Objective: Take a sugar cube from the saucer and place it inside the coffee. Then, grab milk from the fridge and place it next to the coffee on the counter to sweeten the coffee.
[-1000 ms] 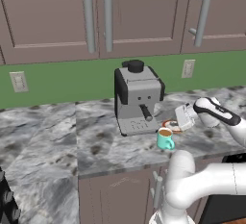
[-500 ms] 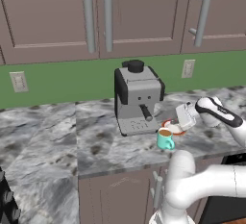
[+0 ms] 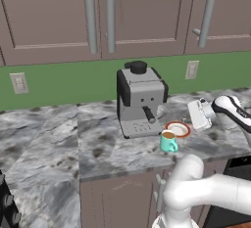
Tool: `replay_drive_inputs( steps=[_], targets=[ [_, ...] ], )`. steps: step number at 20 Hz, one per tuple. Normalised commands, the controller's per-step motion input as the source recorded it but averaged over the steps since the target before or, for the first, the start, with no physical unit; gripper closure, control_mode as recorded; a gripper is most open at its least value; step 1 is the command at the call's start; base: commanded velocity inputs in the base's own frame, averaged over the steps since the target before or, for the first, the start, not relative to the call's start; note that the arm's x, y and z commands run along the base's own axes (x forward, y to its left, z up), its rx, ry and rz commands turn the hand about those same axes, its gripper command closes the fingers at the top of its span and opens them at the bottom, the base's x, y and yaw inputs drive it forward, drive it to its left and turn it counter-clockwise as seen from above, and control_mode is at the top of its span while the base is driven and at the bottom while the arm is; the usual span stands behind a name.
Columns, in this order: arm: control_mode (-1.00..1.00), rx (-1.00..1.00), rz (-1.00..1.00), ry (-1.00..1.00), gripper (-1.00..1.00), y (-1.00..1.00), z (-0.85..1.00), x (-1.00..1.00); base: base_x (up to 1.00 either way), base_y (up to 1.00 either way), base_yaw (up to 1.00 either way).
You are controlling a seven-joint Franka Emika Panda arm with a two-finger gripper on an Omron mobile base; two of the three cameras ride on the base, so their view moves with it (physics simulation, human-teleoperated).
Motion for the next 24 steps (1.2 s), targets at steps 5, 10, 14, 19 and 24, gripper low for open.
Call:
replay_drive_inputs(
  steps=[5,10,14,19,24],
  targets=[
    [-1.00,0.00,0.00,-0.07,1.00,0.16,0.45,-0.67,0.00,0.00,0.00],
    [-1.00,-0.01,0.01,-0.02,1.00,0.24,0.23,-0.80,0.00,0.00,0.00],
    [-1.00,-0.07,0.01,0.00,1.00,0.47,0.09,-0.56,0.00,0.00,0.00],
    [-1.00,-0.05,0.00,0.00,1.00,0.41,0.13,-0.19,0.00,0.00,0.00],
    [-1.00,0.00,0.00,0.00,1.00,0.03,0.18,0.00,0.00,0.00,0.00]
  ],
)
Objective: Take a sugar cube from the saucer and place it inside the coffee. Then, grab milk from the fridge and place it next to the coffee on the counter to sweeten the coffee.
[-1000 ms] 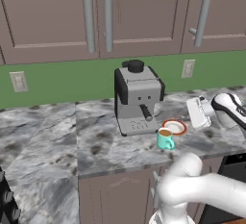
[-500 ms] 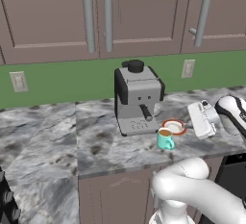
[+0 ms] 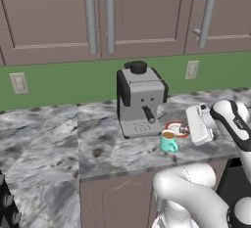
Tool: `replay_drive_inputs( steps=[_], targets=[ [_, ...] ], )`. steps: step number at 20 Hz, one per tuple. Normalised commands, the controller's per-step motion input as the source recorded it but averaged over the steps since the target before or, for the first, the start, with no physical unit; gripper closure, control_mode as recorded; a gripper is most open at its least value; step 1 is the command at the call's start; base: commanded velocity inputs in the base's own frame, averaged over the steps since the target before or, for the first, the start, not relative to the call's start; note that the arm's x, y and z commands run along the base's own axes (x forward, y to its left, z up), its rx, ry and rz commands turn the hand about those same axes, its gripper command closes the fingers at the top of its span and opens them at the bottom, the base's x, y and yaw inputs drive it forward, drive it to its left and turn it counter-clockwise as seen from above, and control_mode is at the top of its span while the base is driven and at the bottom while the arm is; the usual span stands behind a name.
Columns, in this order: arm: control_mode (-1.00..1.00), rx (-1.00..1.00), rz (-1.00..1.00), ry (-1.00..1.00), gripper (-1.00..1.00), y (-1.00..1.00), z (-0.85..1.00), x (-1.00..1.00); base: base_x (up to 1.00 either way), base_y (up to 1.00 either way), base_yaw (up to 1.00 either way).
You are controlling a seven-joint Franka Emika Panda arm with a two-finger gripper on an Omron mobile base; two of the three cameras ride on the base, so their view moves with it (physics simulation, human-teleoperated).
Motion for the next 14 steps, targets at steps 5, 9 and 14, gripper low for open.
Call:
replay_drive_inputs(
  steps=[5,9,14],
  targets=[
    [-1.00,0.00,0.00,0.01,1.00,0.00,0.00,0.01,0.00,0.00,0.00],
    [-1.00,-0.01,0.00,0.03,1.00,0.00,0.00,0.06,0.00,0.00,0.00],
    [-1.00,-0.01,0.00,0.00,1.00,0.00,0.00,0.12,0.00,0.00,0.00]
  ],
)
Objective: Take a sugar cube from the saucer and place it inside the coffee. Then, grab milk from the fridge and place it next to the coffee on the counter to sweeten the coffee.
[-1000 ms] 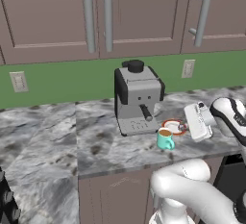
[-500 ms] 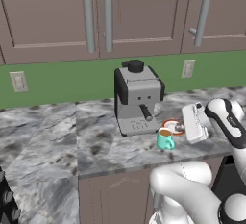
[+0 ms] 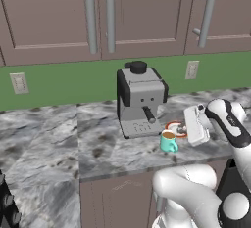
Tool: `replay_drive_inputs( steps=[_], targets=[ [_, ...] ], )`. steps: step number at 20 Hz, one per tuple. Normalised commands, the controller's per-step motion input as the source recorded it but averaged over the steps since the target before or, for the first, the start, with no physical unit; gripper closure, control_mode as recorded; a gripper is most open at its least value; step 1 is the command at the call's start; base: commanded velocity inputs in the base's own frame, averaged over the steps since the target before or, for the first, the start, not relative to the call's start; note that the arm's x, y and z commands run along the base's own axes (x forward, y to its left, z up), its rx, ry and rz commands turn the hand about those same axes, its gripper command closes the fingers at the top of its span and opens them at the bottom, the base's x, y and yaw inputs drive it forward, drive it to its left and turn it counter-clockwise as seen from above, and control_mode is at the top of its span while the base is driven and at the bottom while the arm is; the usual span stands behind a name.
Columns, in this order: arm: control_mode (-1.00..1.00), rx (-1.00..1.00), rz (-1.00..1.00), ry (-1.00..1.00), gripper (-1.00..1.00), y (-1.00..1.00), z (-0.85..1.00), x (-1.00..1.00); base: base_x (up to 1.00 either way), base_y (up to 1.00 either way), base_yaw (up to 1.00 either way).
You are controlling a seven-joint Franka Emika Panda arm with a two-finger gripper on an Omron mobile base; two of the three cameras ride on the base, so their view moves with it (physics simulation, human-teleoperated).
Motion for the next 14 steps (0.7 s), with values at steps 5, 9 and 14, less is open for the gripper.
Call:
replay_drive_inputs(
  steps=[5,9,14],
  targets=[
    [-1.00,-0.02,0.00,0.01,1.00,0.00,0.00,0.14,0.00,0.00,0.00],
    [-1.00,-0.04,0.00,0.04,1.00,0.03,0.00,0.08,0.00,0.00,0.00],
    [-1.00,-0.05,0.00,0.04,1.00,0.10,-0.01,0.01,0.00,0.00,0.00]
  ],
)
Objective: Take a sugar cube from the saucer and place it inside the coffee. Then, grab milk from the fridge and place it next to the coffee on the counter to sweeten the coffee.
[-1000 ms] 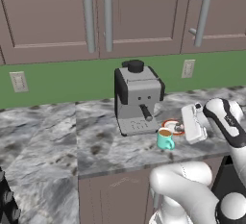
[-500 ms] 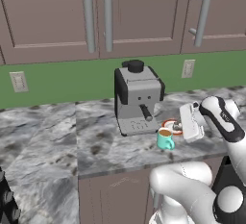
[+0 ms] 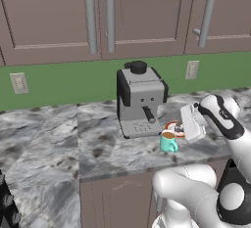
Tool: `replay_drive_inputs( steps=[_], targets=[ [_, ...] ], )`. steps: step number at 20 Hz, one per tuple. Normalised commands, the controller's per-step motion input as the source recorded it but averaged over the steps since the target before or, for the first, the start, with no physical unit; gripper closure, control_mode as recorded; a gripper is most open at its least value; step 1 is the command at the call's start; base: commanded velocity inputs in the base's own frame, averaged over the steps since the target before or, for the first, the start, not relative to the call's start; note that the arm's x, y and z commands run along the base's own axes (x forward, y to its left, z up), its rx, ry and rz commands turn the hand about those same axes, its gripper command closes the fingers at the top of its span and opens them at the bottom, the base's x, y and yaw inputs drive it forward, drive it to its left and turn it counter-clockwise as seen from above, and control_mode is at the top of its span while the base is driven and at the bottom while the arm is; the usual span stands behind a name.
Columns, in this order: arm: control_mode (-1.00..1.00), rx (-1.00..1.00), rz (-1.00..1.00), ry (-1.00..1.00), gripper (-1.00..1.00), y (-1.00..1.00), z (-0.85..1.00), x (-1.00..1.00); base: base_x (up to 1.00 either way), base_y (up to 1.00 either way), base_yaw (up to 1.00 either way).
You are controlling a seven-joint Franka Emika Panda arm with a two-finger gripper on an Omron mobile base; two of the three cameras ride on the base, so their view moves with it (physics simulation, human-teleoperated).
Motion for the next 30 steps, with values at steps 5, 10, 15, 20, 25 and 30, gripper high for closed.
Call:
replay_drive_inputs(
  steps=[5,10,15,20,25,30],
  targets=[
    [-1.00,-0.06,0.00,0.01,-1.00,0.15,0.00,0.00,0.00,0.00,0.00],
    [-1.00,-0.02,0.00,0.00,-1.00,0.02,0.00,0.00,0.00,0.00,0.00],
    [-1.00,0.00,0.00,0.00,-1.00,0.00,0.09,0.00,0.00,0.00,0.00],
    [-1.00,0.00,0.00,-0.01,-1.00,0.00,0.28,0.00,0.00,0.00,0.00],
    [-1.00,-0.01,0.00,0.00,-1.00,0.00,-0.02,-0.11,0.00,0.00,0.00],
    [-1.00,-0.01,0.00,0.00,-1.00,-0.01,-0.03,-0.22,0.00,0.00,0.00]
  ],
)
